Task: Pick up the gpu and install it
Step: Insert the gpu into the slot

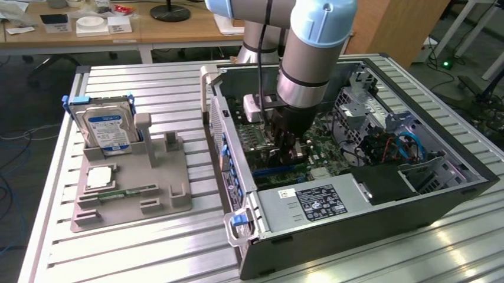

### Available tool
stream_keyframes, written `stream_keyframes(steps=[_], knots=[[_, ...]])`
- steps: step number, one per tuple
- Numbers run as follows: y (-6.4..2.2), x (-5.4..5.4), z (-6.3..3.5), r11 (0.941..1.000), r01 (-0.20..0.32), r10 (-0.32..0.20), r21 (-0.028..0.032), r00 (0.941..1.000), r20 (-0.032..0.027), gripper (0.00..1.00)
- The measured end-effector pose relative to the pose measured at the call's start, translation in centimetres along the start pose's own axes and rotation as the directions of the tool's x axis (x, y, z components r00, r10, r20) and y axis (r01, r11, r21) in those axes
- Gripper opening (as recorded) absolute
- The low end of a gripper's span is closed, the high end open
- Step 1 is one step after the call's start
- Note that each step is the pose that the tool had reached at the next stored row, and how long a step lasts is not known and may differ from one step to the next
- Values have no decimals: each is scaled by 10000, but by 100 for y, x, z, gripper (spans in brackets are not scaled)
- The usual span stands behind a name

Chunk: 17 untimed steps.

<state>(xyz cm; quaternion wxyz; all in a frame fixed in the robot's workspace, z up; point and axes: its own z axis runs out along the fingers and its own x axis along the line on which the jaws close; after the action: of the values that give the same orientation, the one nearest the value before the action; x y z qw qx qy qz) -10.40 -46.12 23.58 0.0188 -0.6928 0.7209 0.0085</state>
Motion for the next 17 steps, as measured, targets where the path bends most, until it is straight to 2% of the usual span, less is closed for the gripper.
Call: stream_keyframes(steps=[14,17], knots=[[0,1,-2,10000,0,0,-1,10000,-5,28],[0,0,-31,10000,-1,1,-6,10000,-5,28]])
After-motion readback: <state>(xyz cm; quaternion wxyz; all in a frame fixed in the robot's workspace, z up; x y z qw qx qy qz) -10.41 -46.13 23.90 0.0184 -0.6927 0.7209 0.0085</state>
